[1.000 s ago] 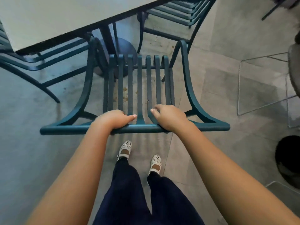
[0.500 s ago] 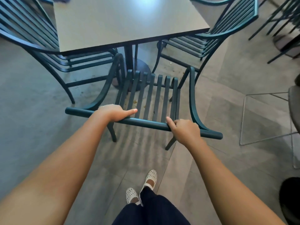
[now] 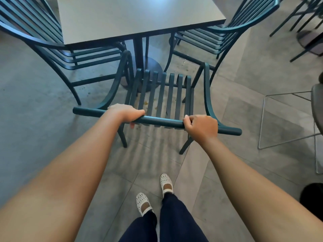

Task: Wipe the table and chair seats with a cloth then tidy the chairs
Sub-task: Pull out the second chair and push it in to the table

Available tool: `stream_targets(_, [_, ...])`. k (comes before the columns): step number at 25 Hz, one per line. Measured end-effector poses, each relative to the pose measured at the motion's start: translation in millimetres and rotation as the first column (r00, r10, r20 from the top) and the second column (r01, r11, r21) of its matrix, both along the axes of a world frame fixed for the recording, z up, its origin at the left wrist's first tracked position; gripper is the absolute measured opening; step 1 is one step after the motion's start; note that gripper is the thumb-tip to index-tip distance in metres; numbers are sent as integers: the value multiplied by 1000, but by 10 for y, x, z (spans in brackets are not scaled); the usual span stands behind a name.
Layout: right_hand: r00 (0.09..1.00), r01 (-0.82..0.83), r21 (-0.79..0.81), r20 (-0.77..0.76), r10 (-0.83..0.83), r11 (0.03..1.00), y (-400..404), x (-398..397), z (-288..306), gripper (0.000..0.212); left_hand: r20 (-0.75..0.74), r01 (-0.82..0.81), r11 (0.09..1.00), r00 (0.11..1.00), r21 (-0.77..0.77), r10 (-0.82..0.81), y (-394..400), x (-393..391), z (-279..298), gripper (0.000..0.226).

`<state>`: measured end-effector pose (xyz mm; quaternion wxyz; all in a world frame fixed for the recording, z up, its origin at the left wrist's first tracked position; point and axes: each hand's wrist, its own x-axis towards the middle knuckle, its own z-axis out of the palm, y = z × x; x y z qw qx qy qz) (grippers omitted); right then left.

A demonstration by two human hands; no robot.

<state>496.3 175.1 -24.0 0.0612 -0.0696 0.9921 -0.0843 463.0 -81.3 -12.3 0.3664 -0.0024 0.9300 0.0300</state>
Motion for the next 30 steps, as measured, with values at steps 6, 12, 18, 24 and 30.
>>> stream_targets(6, [984, -158, 40, -75, 160, 987, 415, -30, -2, 50, -42, -123, 992, 992, -15, 123, 369, 513, -107, 59])
stream_targets(12, [957, -267, 65, -97, 272, 962, 620, -142, -71, 63, -216, -262, 965, 944, -34, 249, 666, 867, -52, 72])
stream_targets(18, [940, -326, 79, -79, 331, 942, 871, -475, -96, 71, -387, -342, 939, 861, 42, 331, 970, 722, -77, 72])
stream_targets(24, [928, -332, 125, -136, 348, 935, 892, -649, -135, 68, -465, -373, 925, 808, 71, 361, 991, 582, -107, 68])
stream_targets(30, [938, -330, 157, -50, 342, 931, 809, -980, -45, 60, -462, -417, 907, 795, 54, 393, 984, 253, -82, 65])
